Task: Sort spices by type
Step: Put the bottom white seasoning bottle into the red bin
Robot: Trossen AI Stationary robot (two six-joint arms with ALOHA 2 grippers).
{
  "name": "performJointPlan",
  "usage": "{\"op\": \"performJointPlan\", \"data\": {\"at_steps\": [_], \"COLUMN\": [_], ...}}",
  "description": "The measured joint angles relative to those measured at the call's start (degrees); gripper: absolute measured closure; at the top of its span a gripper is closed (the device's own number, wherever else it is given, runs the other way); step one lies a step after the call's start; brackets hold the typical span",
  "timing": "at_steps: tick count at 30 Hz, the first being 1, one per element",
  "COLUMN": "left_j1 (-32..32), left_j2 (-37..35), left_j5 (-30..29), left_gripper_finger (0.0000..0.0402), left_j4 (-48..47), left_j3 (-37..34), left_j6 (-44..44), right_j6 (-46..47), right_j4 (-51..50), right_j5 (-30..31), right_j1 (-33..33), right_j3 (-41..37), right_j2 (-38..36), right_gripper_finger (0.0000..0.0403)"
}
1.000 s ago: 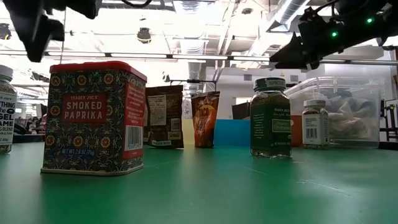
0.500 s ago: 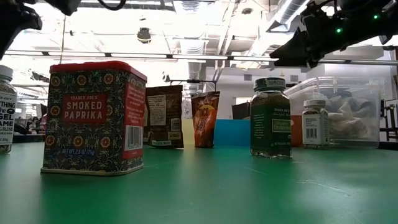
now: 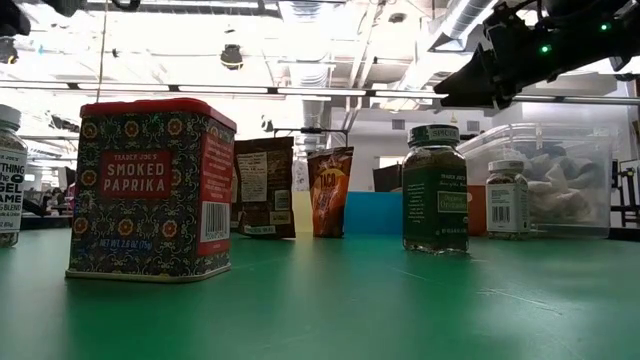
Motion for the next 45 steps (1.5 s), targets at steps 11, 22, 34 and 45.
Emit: {"op": "performJointPlan", "data": {"at_steps": [11,22,34,45], "left_j1": [1.36,4.05,6.32,6.32], "left_j2": [0.00,0.00,0.00,0.00], "left_j5": [-3.21,-5.29,-7.01,-4.39], "left_gripper_finger": [0.0156,0.0156,0.0156,0.0170], "left_j4": [4.05,8.57,13.76,13.60], "left_j3": [-5.49,-5.51,-5.51,-5.51], "left_j6": [9.78,25.74,27.84,24.71], "right_j6": [0.42,0.48,0.46,0.46], "right_j4": [0.12,0.32,-0.47,-0.54], "right_j5": [0.04,0.11,0.11,0.11], "right_j1": [0.00,0.00,-0.01,0.00], "right_j3": [0.00,0.00,-0.02,-0.02], "right_j2": [0.00,0.00,0.00,0.00], "right_gripper_finger": [0.0102,0.0102,0.0102,0.0102]}}
